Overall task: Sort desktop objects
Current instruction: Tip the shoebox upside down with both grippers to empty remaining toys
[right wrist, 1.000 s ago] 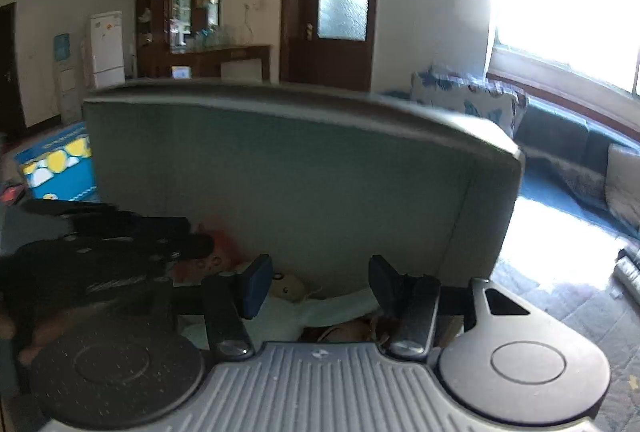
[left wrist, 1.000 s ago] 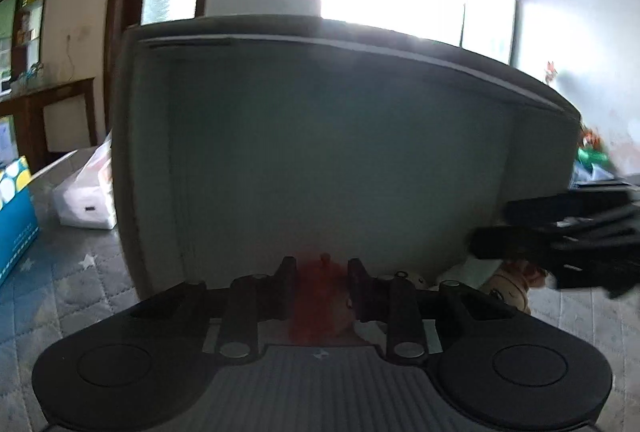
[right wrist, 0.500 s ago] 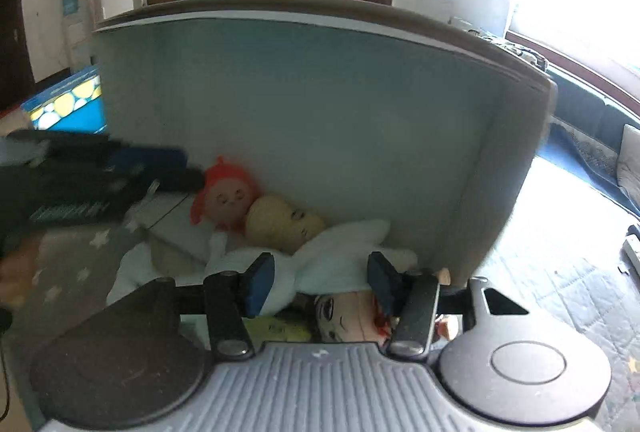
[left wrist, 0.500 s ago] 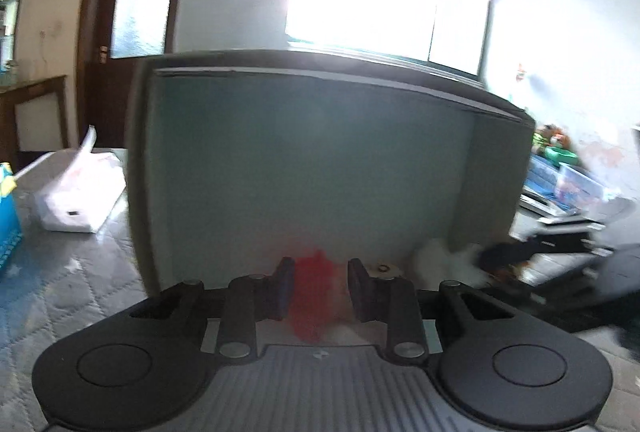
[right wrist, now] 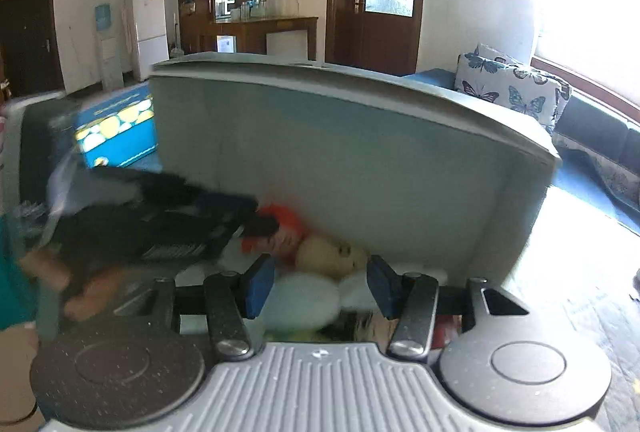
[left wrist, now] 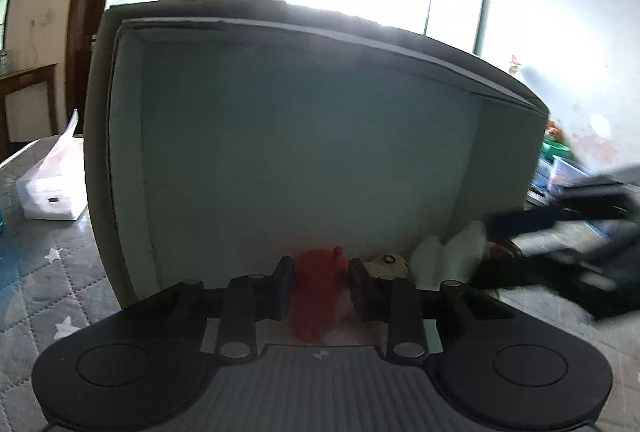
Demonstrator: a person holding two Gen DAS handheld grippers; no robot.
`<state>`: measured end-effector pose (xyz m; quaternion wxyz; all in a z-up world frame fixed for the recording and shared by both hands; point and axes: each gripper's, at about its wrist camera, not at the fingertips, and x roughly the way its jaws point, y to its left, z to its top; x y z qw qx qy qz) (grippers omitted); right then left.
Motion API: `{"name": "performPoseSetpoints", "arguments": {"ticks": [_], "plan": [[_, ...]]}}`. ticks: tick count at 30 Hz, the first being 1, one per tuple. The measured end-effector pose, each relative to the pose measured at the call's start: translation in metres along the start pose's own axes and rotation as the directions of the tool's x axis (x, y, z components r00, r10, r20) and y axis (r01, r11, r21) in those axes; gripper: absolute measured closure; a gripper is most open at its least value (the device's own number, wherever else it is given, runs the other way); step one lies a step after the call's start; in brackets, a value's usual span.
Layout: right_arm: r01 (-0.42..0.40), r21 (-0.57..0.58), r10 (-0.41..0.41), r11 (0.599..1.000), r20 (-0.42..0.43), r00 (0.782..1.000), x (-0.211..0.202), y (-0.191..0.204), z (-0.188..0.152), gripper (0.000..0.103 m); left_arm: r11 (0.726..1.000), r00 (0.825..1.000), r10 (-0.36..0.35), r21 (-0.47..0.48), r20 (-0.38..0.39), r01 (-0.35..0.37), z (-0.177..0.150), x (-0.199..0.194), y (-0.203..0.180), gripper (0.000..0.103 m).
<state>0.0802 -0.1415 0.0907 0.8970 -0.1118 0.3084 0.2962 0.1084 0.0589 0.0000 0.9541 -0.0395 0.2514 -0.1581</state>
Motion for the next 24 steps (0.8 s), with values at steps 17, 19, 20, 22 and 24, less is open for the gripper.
{"name": "performPoseSetpoints", "arguments": {"ticks": [17,19,20,22,24], "plan": [[0.027,0.093,-0.020,0.995,-0.076,0.997,0.077,-0.018,0.025,0.051,0.999,1.000,-0.004,-0.037,0.016,0.004,-0.004,-0.008,0.014,0.071],[0.028,0.099,-0.021,0.995,-0.075,0.997,0.076,-0.019,0.026,0.051,0.999,1.000,-0.007,-0.048,0.009,0.008,-0.004,-0.006,0.016,0.070],[0.030,0.096,-0.022,0.995,-0.077,0.997,0.074,-0.019,0.026,0.051,0.999,1.000,-0.010,-0.053,0.006,0.010,-0.005,-0.005,0.016,0.069],[0.033,0.089,-0.025,0.996,-0.085,0.996,0.070,-0.020,0.028,0.051,0.998,1.000,-0.018,-0.052,0.004,0.018,0.002,-0.007,0.007,0.070],[0.033,0.084,-0.025,0.996,-0.100,0.995,0.065,-0.020,0.030,0.050,0.998,0.999,-0.039,-0.053,0.002,0.039,0.007,-0.010,-0.001,0.070]]}}
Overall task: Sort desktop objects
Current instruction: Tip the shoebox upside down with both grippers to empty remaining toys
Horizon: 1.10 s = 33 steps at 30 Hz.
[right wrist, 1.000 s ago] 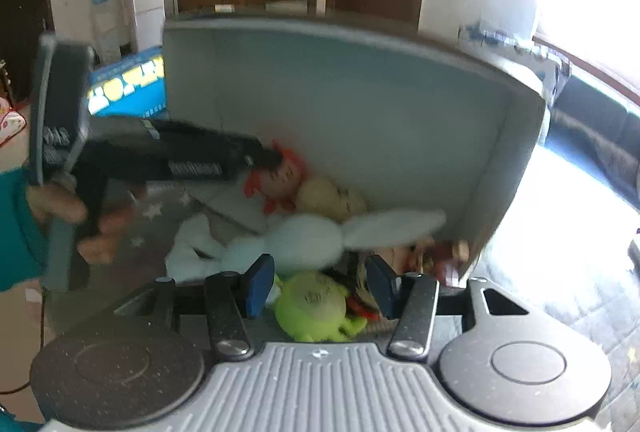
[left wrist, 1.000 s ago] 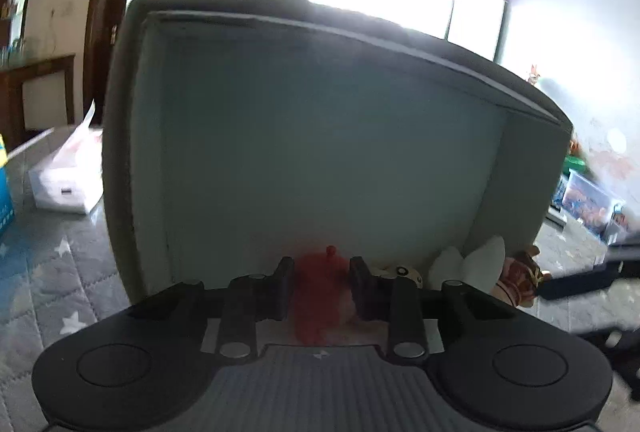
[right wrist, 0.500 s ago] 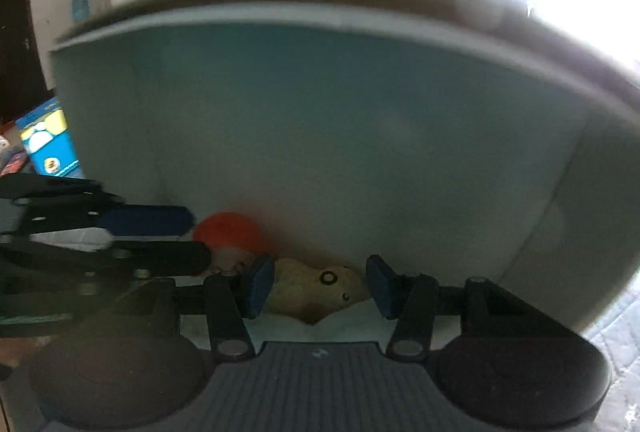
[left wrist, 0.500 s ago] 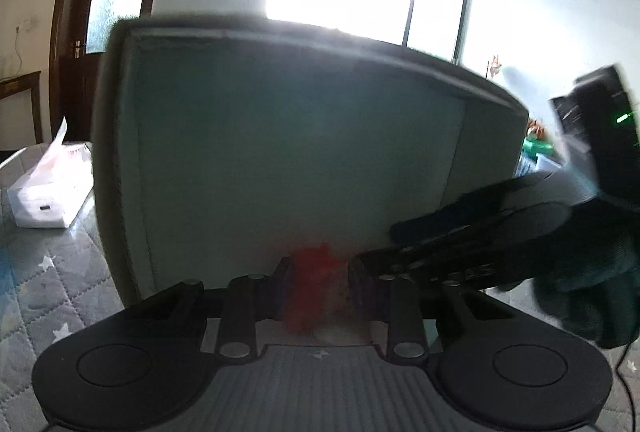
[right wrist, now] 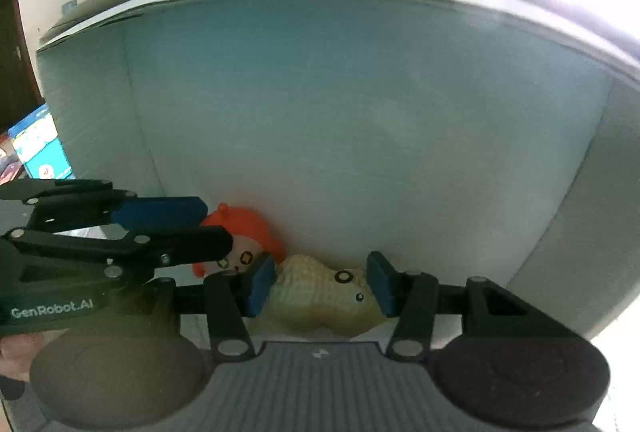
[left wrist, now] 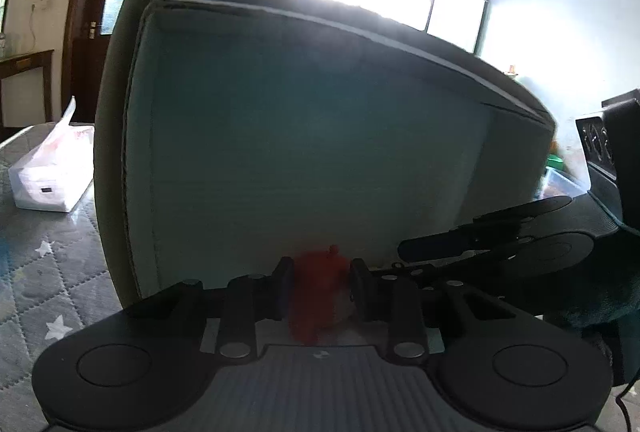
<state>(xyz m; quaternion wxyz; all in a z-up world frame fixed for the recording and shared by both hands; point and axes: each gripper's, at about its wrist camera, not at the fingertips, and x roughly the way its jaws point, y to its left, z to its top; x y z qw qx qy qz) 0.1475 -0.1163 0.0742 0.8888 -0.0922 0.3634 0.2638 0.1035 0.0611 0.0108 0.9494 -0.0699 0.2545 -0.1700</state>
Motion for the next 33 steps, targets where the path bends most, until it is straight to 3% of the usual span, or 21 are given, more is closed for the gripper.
{"name": "performPoseSetpoints", "arguments": {"ticks": [9,12,16,23,33], "plan": [[0.000,-0.025,-0.001,1.000,-0.035,0.999,-0.031,-0.004,-0.010,0.049,0.997,0.997,-0.071,0.001,-0.015,0.071,-0.005,-0.015,-0.004,0.069],[-0.020,-0.019,0.019,1.000,-0.043,0.999,-0.041,-0.008,-0.014,0.051,0.990,0.989,-0.138,-0.011,-0.060,0.138,-0.008,-0.014,-0.005,0.069],[-0.028,-0.020,0.028,0.999,0.007,1.000,-0.064,-0.013,-0.011,0.052,0.989,0.988,-0.145,0.024,-0.045,0.146,0.003,-0.017,-0.014,0.069],[-0.033,-0.022,0.034,0.999,0.020,0.999,-0.057,-0.027,0.010,0.051,0.998,0.998,-0.037,0.050,0.045,0.035,0.027,-0.033,-0.003,0.069],[-0.013,-0.071,0.011,0.997,-0.033,0.999,-0.038,-0.049,0.027,0.050,1.000,1.000,-0.029,-0.006,-0.008,0.029,0.028,0.012,-0.003,0.069]]}}
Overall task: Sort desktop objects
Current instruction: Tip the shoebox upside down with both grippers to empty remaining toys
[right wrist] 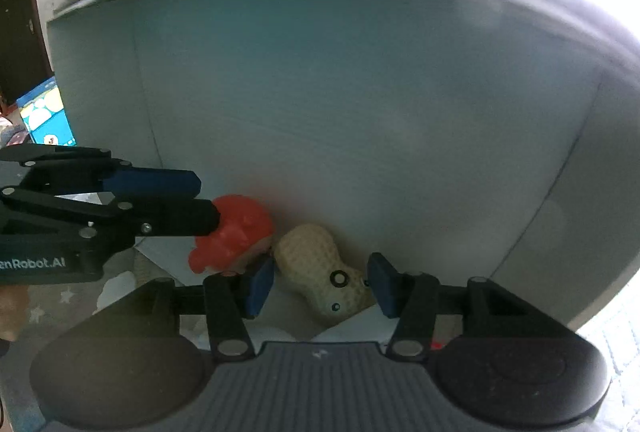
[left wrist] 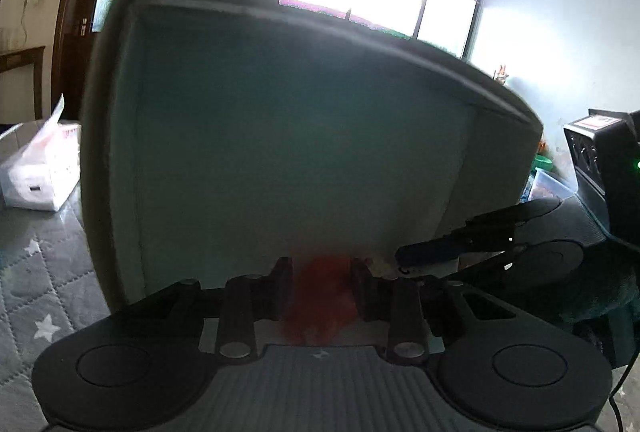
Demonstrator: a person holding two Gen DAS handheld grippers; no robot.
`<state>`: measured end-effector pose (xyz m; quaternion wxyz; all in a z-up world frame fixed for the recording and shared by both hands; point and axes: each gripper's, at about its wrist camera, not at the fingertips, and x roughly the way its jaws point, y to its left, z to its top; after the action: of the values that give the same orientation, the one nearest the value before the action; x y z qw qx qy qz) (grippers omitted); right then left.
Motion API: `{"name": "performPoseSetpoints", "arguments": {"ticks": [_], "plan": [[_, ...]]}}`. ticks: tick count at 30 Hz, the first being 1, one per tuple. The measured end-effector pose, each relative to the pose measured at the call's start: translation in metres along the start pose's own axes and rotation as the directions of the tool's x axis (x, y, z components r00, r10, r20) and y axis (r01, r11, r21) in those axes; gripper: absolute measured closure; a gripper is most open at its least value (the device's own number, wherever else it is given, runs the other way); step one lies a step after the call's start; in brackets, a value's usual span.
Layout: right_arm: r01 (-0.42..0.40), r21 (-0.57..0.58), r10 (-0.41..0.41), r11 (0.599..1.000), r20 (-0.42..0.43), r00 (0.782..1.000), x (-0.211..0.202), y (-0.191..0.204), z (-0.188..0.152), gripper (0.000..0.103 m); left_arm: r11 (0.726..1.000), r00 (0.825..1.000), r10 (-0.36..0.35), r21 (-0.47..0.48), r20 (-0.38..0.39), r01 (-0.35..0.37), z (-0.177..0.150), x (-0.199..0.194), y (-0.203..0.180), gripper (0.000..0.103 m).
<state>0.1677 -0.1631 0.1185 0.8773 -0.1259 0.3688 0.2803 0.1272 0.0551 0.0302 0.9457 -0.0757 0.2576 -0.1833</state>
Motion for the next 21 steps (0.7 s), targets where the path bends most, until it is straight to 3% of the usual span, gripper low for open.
{"name": "performPoseSetpoints", "arguments": {"ticks": [5,9,10,12,21], "plan": [[0.005,-0.024,-0.005,1.000,0.002,1.000,0.003,-0.003,0.002,0.050,1.000,0.999,-0.002,0.005,-0.034,0.002,0.001,0.012,-0.002,0.069],[-0.004,-0.020,0.004,1.000,-0.005,1.000,0.001,-0.010,0.005,0.051,1.000,0.999,0.001,-0.006,-0.035,-0.001,-0.008,0.000,-0.001,0.069],[-0.008,-0.019,0.007,1.000,-0.007,1.000,-0.001,-0.012,0.006,0.058,1.000,0.999,-0.002,-0.010,-0.036,0.002,-0.007,-0.001,-0.001,0.069],[-0.019,-0.010,0.019,1.000,-0.016,1.000,-0.006,-0.017,0.007,0.068,1.000,0.999,-0.021,-0.016,-0.042,0.020,-0.005,-0.003,0.000,0.069],[-0.071,0.008,0.071,0.997,-0.029,0.997,-0.040,-0.037,-0.005,0.068,0.993,0.990,-0.115,-0.010,-0.077,0.115,-0.003,-0.010,-0.005,0.070]]}}
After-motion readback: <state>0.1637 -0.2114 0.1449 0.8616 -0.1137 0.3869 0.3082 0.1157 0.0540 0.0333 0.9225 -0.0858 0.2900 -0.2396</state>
